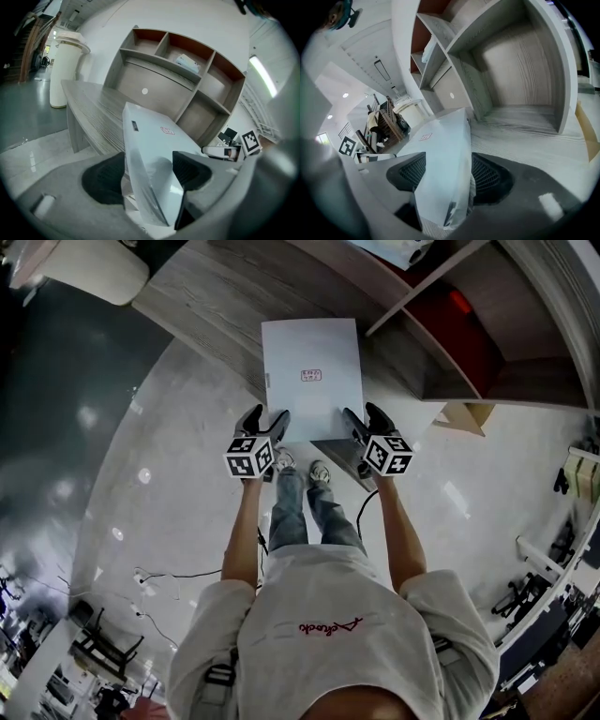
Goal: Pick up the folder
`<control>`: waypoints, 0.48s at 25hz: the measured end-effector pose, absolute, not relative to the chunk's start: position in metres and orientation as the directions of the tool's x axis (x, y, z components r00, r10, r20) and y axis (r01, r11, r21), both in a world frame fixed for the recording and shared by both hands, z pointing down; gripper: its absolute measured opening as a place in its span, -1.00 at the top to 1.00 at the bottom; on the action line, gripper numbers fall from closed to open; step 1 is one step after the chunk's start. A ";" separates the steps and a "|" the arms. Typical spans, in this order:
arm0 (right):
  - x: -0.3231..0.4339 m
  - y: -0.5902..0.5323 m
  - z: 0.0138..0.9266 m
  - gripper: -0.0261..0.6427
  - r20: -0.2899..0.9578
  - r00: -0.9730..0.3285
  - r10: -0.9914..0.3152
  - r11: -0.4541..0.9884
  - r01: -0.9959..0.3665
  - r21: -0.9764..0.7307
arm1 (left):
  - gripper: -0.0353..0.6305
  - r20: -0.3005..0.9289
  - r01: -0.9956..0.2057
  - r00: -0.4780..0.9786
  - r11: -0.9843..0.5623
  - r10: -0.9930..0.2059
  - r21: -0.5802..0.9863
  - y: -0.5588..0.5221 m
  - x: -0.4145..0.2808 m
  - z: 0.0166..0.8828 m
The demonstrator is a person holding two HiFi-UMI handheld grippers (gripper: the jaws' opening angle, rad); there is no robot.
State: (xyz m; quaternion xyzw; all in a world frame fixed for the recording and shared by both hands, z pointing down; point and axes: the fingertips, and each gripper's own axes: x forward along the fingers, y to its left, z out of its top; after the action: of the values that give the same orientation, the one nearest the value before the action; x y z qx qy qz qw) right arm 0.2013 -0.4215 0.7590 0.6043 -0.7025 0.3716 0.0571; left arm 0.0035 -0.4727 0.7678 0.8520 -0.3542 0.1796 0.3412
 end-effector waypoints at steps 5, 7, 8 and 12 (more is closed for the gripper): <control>0.195 -0.427 0.766 -0.03 0.528 -0.276 -0.803 -0.007 -0.882 -0.471 | -0.12 0.546 -0.714 0.695 -0.533 -0.468 0.453 -0.473 0.011 0.769; 0.193 -0.429 0.767 -0.03 0.521 -0.283 -0.806 -0.006 -0.875 -0.484 | -0.19 0.542 -0.702 0.708 -0.533 -0.453 0.472 -0.471 0.017 0.771; 0.192 -0.430 0.767 -0.03 0.517 -0.286 -0.807 -0.005 -0.872 -0.489 | -0.21 0.541 -0.697 0.713 -0.534 -0.447 0.478 -0.469 0.019 0.772; 0.192 -0.432 0.770 -0.06 0.509 -0.291 -0.810 -0.004 -0.865 -0.502 | -0.27 0.539 -0.702 0.708 -0.536 -0.455 0.470 -0.469 0.026 0.775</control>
State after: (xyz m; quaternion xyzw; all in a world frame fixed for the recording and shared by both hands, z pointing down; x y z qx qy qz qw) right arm 0.1920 -0.4320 0.7695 0.5943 -0.7047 0.3859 0.0355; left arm 0.0257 -0.4689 0.7745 0.8578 -0.3372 0.1790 0.3441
